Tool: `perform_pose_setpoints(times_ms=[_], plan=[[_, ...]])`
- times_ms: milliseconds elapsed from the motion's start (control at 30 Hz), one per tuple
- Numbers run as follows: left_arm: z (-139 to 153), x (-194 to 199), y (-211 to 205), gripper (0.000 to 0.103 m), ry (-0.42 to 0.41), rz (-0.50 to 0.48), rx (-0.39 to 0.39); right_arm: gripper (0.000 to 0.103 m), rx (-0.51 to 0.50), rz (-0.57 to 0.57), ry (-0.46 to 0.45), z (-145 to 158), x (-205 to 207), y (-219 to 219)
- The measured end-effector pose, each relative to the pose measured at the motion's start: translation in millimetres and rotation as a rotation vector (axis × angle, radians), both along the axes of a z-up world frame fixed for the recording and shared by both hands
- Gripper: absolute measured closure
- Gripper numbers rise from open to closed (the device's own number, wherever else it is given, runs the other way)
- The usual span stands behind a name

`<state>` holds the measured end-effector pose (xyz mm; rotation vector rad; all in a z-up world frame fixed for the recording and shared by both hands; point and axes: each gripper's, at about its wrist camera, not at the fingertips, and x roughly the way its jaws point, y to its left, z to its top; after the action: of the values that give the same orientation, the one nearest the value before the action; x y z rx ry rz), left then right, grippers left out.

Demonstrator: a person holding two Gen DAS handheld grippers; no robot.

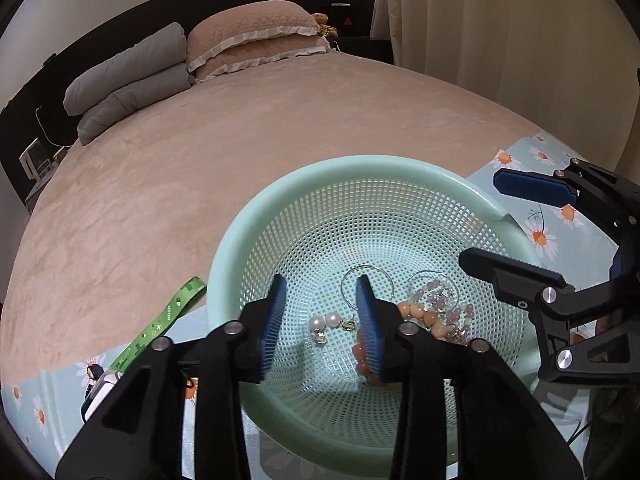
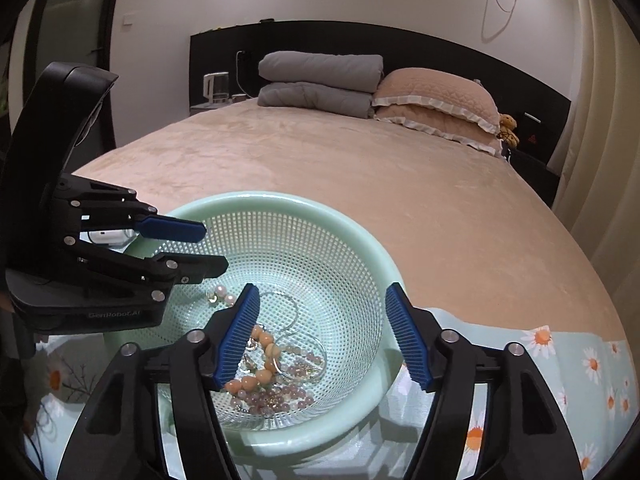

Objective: Organize jewelry
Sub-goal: 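Carry both earrings into the green basket and open both tools there, then withdraw both tools up and away from the basket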

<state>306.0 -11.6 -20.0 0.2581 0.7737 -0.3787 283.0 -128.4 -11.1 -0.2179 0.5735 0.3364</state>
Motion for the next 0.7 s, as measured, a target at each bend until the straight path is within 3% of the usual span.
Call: perform_pose_setpoints(times_ms=[33, 67, 200, 333, 700], plan=[[0.7, -1.4, -0.2, 0.046, -0.004, -0.005, 0.004, 0.028, -0.009, -0.001, -0.004, 0.0, -0.9, 0.3], [1.4, -2.6, -0.7, 0.043, -0.007, -0.010, 0.010, 0.023, -0.021, -0.006, -0.011, 0.3, -2.4, 1.2], [5.5, -8.8, -3.7, 0.031, -0.014, -0.029, 0.023, 0.018, -0.043, 0.004, -0.003, 1.0, -3.9, 3.7], [11.7, -14.3, -3.4, 0.025, -0.040, -0.019, 0.065, 0.018, -0.057, 0.000, 0.008, 2.7, -7.4, 5.1], [49.4, -48.6, 11.1, 0.014, -0.096, 0.066, 0.078, 0.016, -0.084, -0.001, -0.022, 35.7, -44.5, 4.6]])
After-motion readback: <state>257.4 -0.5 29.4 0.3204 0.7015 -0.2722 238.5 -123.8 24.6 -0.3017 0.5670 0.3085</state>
